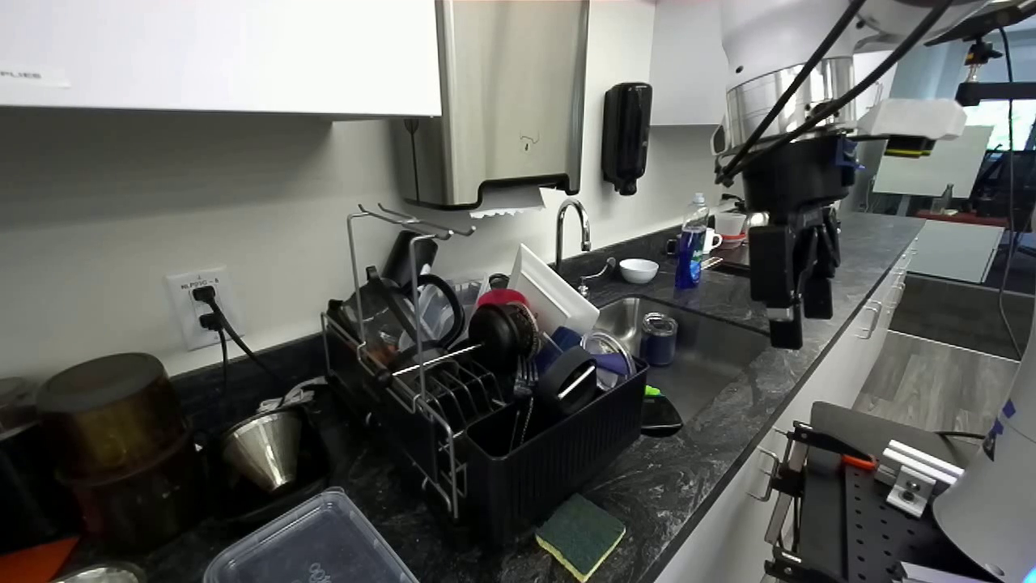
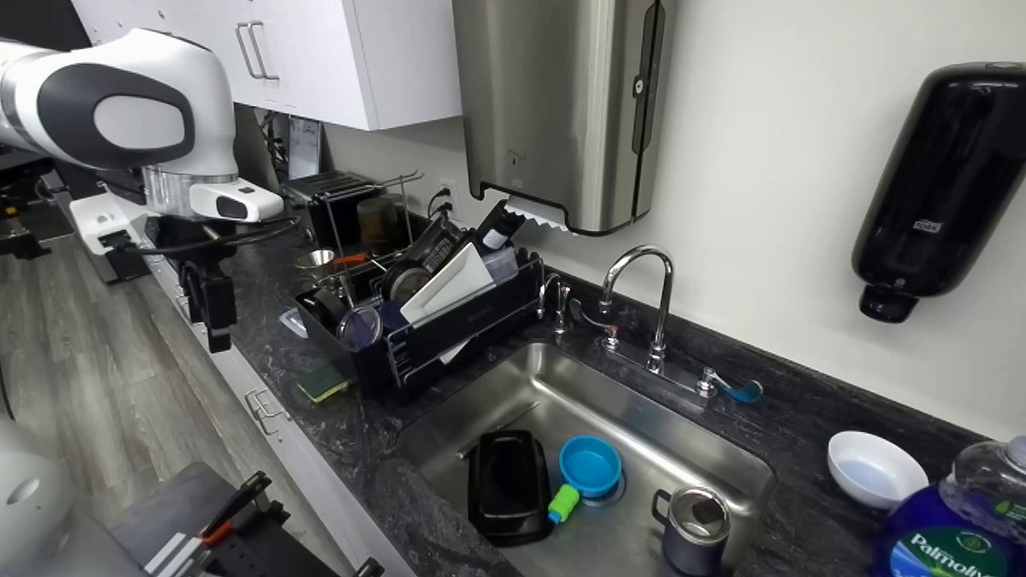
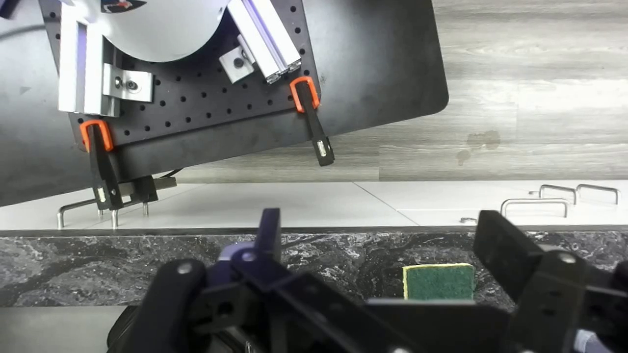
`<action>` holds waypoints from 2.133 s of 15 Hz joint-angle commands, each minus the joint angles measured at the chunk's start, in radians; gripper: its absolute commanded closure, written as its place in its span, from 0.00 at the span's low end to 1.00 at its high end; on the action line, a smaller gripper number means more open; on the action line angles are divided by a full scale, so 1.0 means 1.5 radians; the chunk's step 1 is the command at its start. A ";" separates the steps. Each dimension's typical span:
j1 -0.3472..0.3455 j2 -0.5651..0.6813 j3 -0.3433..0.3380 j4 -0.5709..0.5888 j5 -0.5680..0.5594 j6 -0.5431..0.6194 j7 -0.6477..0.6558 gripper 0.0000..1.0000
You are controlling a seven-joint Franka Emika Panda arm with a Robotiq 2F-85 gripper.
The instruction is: Move the thermo cup to the left then to the right and remove the lid
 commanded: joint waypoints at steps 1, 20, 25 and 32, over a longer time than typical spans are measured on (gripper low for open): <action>-0.015 0.022 -0.009 0.011 -0.016 0.007 -0.037 0.00; -0.123 0.168 -0.151 0.045 -0.133 0.241 -0.195 0.00; -0.153 0.236 -0.202 0.079 -0.157 0.284 -0.256 0.00; -0.205 0.348 -0.280 0.168 -0.162 0.270 -0.326 0.00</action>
